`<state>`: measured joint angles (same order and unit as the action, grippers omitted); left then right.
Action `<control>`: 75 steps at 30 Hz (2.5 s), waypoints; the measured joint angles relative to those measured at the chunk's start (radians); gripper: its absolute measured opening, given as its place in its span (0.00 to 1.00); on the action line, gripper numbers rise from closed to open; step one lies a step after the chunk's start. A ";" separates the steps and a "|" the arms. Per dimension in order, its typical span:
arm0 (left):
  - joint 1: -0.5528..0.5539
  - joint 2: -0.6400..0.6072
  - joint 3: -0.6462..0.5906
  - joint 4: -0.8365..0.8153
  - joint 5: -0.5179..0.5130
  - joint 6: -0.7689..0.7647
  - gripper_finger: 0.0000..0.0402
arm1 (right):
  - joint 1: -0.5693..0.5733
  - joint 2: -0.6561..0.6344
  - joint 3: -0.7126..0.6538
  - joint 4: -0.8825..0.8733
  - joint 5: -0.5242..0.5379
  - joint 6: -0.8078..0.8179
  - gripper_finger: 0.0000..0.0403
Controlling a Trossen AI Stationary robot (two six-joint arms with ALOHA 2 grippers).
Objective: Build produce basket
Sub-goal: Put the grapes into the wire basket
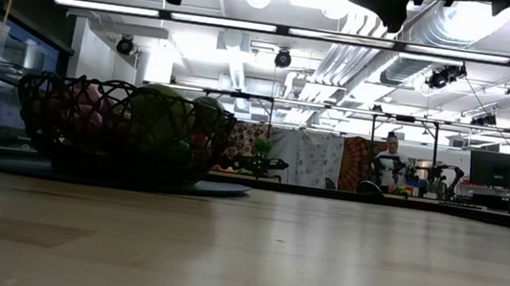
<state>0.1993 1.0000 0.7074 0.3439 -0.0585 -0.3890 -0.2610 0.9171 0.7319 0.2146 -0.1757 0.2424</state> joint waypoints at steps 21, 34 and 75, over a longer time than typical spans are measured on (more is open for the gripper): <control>-0.210 0.508 0.539 -1.389 0.218 -0.245 0.99 | 0.000 0.000 0.000 -0.002 0.001 -0.015 0.99; -0.444 0.766 0.534 -1.455 0.370 -0.396 0.99 | 0.000 0.000 0.000 -0.018 0.001 -0.024 0.99; -0.580 0.888 0.506 -1.469 0.380 -0.394 0.52 | 0.000 0.000 0.000 -0.061 0.005 -0.037 0.99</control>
<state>-0.3809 1.8881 1.2134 -1.1252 0.3219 -0.7829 -0.2607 0.9169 0.7319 0.1539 -0.1705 0.2054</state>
